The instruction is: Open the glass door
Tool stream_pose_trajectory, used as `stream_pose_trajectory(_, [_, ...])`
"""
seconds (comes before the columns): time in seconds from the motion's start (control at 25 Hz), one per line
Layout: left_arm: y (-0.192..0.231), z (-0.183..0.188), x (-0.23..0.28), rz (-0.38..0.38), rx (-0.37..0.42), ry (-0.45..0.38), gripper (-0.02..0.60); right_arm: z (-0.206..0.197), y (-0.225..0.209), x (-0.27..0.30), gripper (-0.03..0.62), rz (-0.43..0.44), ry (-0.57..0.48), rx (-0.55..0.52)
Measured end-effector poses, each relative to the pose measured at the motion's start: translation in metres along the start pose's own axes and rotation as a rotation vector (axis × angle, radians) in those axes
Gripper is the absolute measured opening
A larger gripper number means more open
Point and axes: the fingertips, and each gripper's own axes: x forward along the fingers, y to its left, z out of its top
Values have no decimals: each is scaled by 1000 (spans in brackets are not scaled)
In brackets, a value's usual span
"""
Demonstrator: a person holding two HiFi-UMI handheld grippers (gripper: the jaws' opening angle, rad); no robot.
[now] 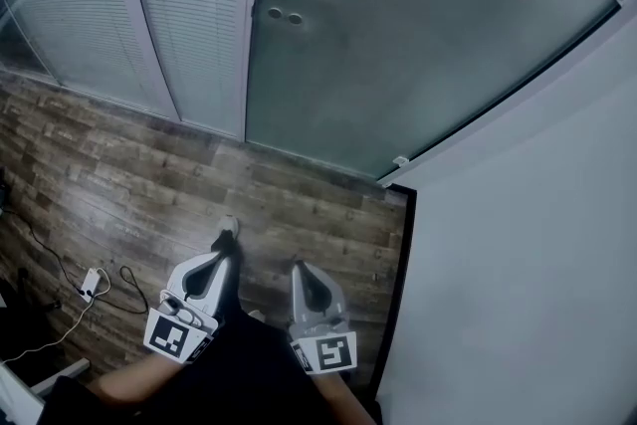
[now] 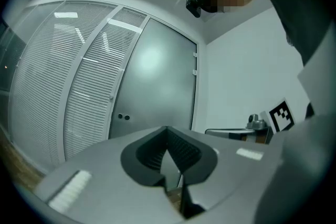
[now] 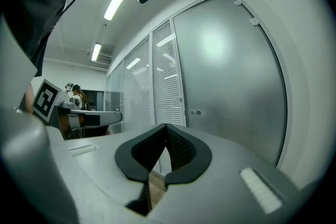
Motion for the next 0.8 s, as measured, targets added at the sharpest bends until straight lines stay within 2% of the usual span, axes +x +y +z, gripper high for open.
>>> stream_pose_trajectory(0.12, [21,3,36,-11,-10,12,0,7,-19,38,2,-4,20,-11])
stream_pose_trajectory(0.48, [110,37,136,-4,-60,-35,0,36,-63,166,2,-2,75,-64])
stream_pose_trajectory(0.8, [193,58,188,17,-30,-39,0,58,-90,274,3,-9,49,-78])
